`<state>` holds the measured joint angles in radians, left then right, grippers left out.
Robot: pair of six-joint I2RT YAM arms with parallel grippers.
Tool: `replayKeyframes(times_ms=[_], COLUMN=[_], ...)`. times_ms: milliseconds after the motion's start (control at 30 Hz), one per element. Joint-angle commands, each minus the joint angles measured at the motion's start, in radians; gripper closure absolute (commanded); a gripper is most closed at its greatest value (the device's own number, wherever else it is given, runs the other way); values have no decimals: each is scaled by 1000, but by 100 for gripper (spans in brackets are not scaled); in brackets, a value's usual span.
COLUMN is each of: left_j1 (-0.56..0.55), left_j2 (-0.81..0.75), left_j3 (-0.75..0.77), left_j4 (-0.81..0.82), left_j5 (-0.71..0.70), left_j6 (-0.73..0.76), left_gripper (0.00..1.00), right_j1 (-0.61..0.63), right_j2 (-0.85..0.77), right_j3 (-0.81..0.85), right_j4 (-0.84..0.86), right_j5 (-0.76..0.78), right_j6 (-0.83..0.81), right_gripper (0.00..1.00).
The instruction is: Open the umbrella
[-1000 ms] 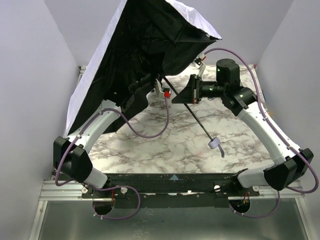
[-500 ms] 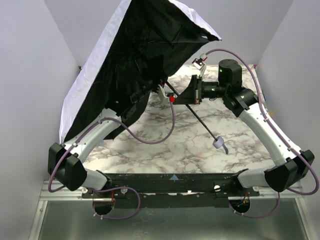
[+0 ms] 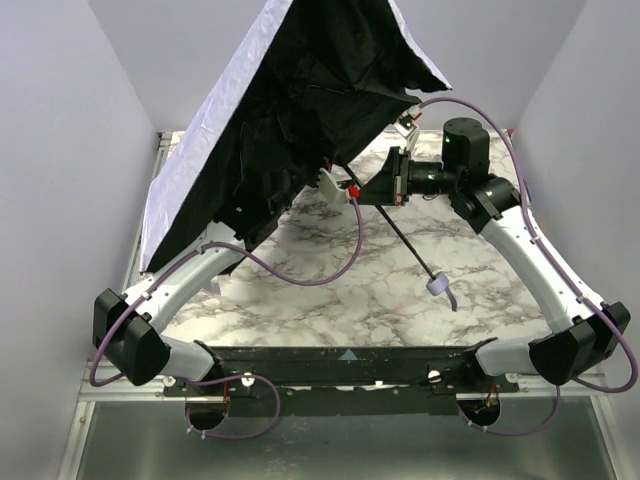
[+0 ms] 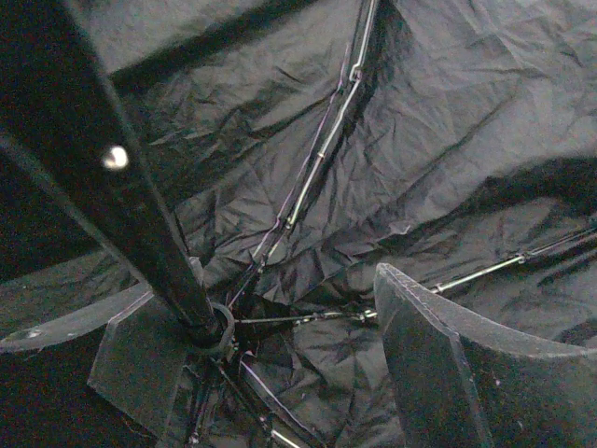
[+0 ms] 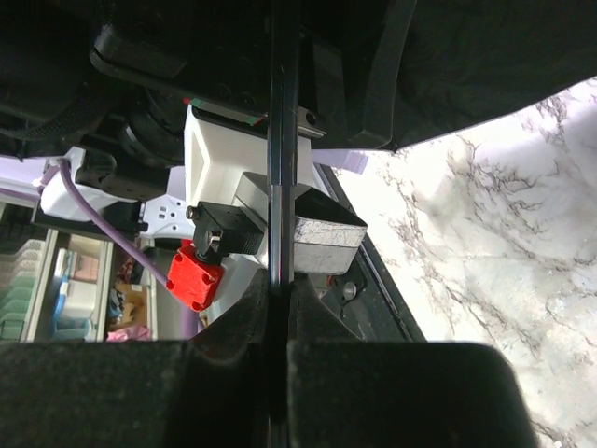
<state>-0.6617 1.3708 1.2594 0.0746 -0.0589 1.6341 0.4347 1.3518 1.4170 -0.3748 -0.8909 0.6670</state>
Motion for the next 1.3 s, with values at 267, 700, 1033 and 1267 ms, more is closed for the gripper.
replayKeyframes(times_ms=[267,700,1033,1267], left_j1=[-18,22,175,197], left_j2=[0,77,87,122], left_j3=[-102,-68,8,34], left_j4=[285,442,329,349], left_j5=[143,171,356,412], left_j6=[-283,-303,-123,34], left_gripper=[42,85,100,100], right_j1=[-30,-33,-33,-31], right_j2=[-5,-32,-49,5], right_j3=[-37,-71,49,102], right_j4=[324,274,-344,-608], right_j5=[-12,-36,132,163], right_j6=[93,17,-516,-711], right_gripper=[100,100,51,49])
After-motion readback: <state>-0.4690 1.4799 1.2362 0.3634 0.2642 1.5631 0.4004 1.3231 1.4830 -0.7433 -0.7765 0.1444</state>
